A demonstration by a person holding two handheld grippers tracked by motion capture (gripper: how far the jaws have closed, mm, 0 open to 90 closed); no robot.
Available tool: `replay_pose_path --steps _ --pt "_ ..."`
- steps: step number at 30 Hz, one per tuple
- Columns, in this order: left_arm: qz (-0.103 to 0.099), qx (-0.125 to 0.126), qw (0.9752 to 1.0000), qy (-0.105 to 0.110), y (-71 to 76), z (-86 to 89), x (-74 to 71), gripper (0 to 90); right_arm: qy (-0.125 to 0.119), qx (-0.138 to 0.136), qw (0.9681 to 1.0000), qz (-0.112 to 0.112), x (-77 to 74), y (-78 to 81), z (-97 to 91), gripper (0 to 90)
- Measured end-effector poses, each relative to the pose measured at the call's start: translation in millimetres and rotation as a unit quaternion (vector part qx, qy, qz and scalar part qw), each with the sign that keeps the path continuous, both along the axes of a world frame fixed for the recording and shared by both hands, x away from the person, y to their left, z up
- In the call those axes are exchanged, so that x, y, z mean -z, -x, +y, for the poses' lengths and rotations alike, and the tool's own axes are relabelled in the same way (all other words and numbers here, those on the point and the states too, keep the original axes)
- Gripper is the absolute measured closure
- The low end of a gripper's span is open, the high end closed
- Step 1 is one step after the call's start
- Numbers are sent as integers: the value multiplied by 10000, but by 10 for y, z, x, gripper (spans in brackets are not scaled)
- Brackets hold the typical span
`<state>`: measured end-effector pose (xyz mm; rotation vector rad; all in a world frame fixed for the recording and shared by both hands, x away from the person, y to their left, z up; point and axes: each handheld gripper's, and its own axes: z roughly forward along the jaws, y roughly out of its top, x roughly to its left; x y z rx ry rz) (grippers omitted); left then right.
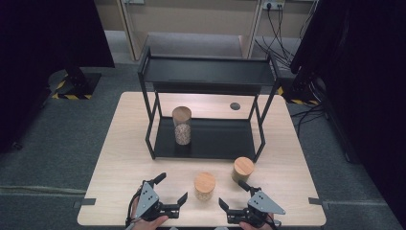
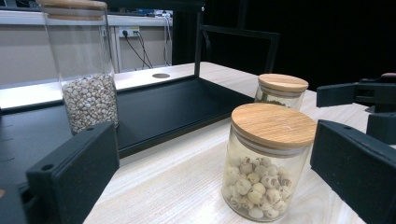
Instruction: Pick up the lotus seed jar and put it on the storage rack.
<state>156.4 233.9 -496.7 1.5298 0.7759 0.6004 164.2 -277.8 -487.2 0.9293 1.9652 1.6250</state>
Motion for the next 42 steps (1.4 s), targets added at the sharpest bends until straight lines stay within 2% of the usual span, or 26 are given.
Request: replay_pose_path --steps 9,25,29,42 --pt "12 13 10000 -10 -27 17 32 6 100 -272 9996 37 -5 -129 179 48" --pt "44 28 10000 -38 -50 37 53 7 230 -454 9987 74 -41 -292 437 61" --pt "22 23 10000 -21 -49 44 54 7 298 -463 9985 67 -48 -318 494 95" --pt "42 -14 10000 38 -48 58 58 6 563 -380 9973 284 -80 -398 628 237"
